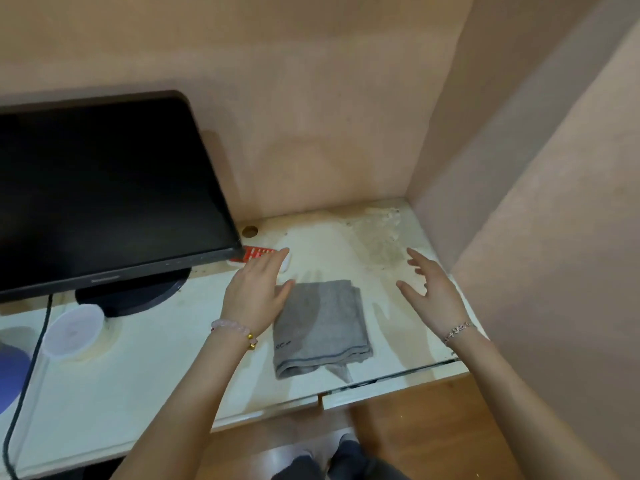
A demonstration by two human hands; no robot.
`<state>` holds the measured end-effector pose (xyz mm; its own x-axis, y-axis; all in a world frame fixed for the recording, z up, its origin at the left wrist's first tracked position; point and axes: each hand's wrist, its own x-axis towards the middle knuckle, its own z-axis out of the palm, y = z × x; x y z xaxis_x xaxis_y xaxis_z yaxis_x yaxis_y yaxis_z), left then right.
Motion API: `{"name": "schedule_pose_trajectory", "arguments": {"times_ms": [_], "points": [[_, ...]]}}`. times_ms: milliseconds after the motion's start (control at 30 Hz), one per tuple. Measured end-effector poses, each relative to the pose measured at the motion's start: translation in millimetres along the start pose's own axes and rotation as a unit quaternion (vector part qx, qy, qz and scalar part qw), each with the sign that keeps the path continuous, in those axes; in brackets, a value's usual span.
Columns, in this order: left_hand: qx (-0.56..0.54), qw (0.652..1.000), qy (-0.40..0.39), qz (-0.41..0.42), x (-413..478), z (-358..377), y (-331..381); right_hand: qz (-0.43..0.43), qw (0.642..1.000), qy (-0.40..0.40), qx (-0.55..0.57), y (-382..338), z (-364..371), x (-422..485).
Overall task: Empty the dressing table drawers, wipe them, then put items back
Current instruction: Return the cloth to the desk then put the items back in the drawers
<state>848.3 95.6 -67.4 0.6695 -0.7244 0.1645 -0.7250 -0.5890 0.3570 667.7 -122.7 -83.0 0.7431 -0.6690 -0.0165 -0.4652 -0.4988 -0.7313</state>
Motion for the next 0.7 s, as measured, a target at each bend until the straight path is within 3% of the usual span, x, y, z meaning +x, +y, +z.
{"name": "schedule_pose_trajectory", "arguments": {"times_ms": [200, 367, 700], "points": [[0.036, 0.988, 0.022, 0.148, 29, -9, 22, -0.005, 0.987, 0.120, -0.106, -19, -40, -35], [0.036, 0.960, 0.030, 0.274, 53, -23, 41, 0.049, 0.960, 0.222, -0.163, -32, -53, -90], [-0.053, 0.871, 0.008, 0.487, 42, -27, 136, 0.194, 0.861, 0.404, -0.241, -59, -69, -229]]}}
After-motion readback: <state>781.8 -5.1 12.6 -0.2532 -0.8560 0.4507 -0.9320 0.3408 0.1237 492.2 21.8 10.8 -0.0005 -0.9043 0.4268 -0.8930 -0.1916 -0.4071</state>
